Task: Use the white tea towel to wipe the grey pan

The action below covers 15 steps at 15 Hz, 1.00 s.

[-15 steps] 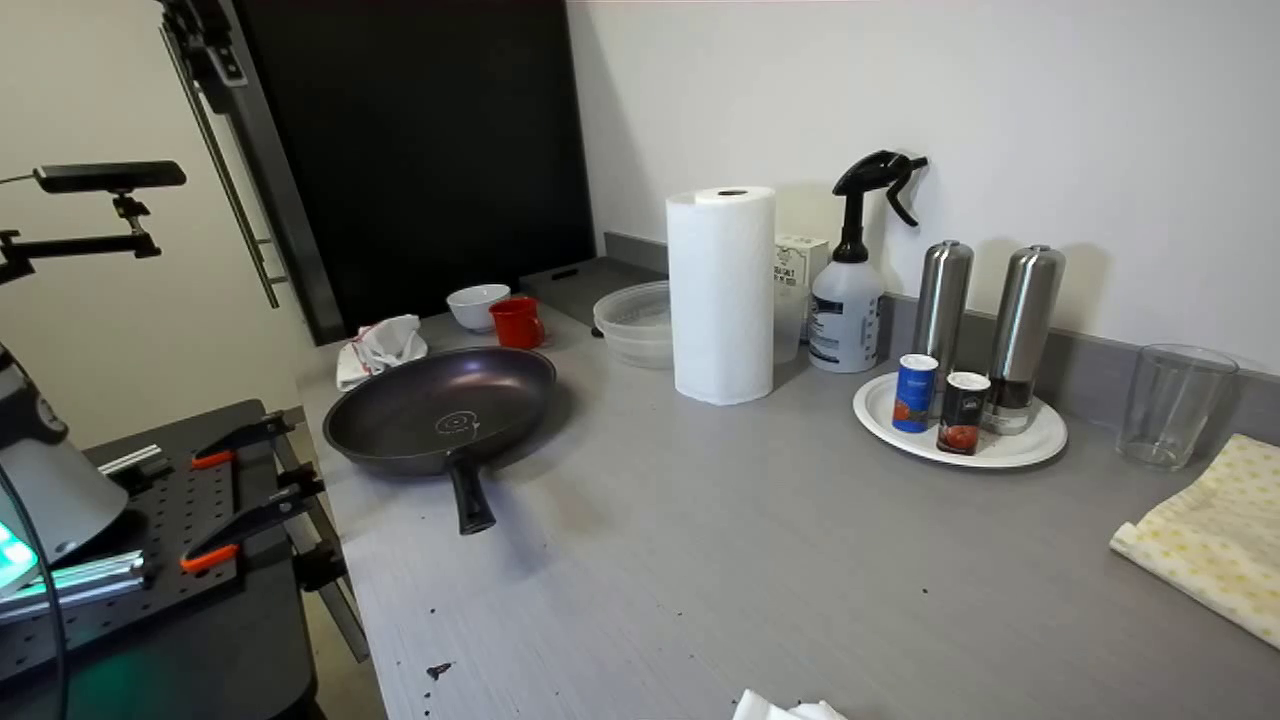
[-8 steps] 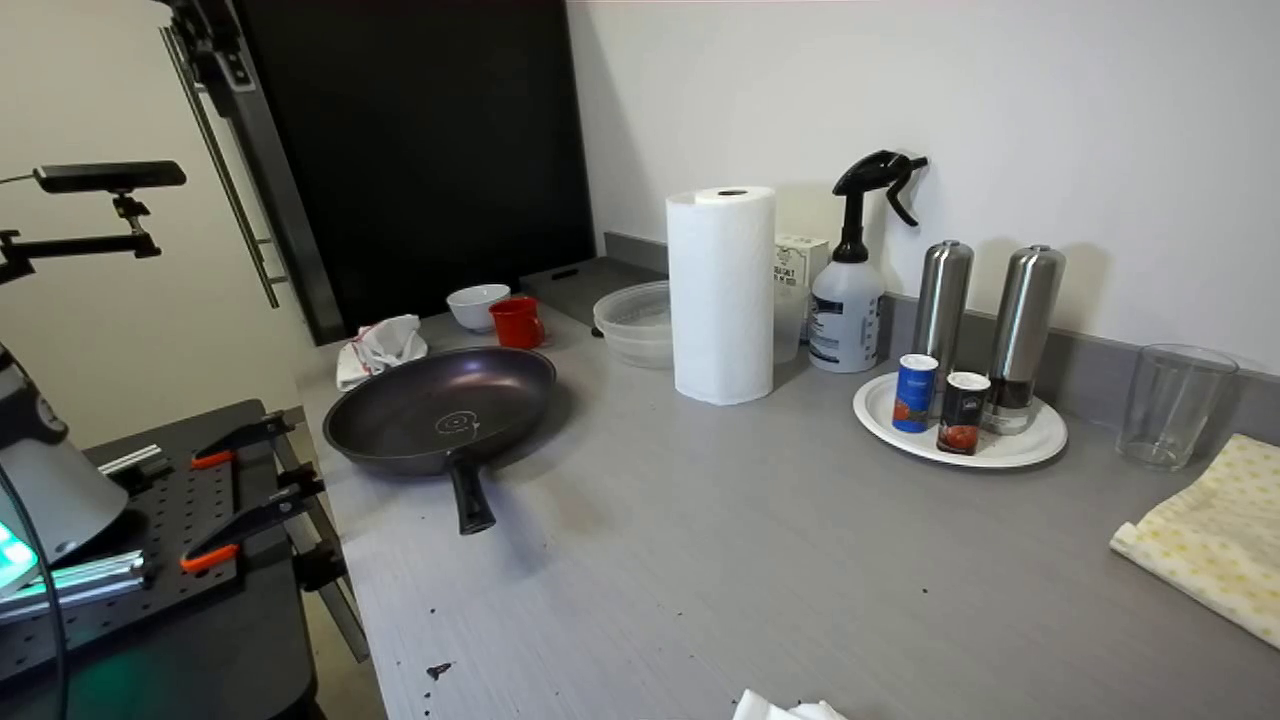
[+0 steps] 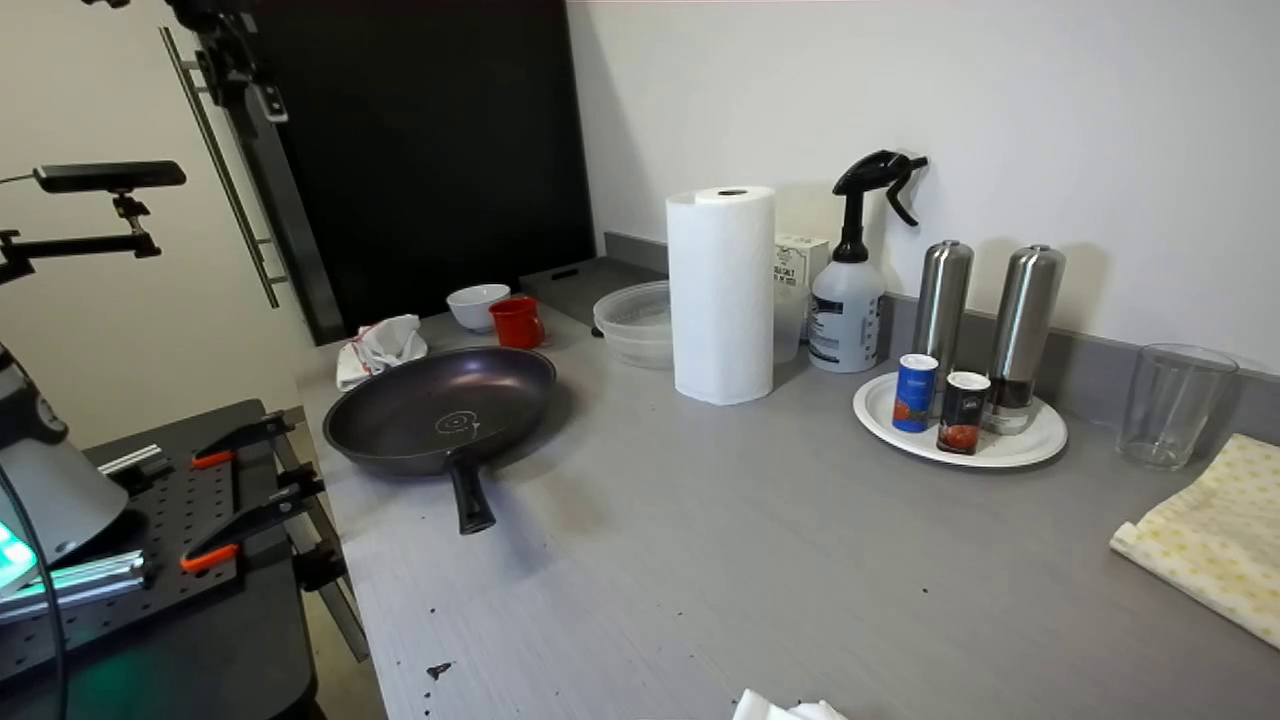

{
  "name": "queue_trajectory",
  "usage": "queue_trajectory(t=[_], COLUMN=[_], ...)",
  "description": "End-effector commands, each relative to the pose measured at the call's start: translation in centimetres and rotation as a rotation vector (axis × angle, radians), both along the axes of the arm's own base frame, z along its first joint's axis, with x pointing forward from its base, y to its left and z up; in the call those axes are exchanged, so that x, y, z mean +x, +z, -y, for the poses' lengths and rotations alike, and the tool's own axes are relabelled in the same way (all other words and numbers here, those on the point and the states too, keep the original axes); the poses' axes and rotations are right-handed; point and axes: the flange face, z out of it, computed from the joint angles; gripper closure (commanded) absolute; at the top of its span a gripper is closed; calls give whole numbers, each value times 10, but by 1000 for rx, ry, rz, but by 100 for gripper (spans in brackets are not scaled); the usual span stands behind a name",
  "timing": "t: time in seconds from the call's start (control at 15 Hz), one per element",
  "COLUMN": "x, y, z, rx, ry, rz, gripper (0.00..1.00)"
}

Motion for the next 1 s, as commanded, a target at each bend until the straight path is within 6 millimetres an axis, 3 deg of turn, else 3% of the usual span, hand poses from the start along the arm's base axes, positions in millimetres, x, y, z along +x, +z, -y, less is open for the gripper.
queue_trajectory(t=[0.0, 0.93], x=[17, 66], y=[-18, -120], z=[-16, -70], rx=[10, 26], ry=[76, 214], rz=[-45, -161], gripper=[0, 0])
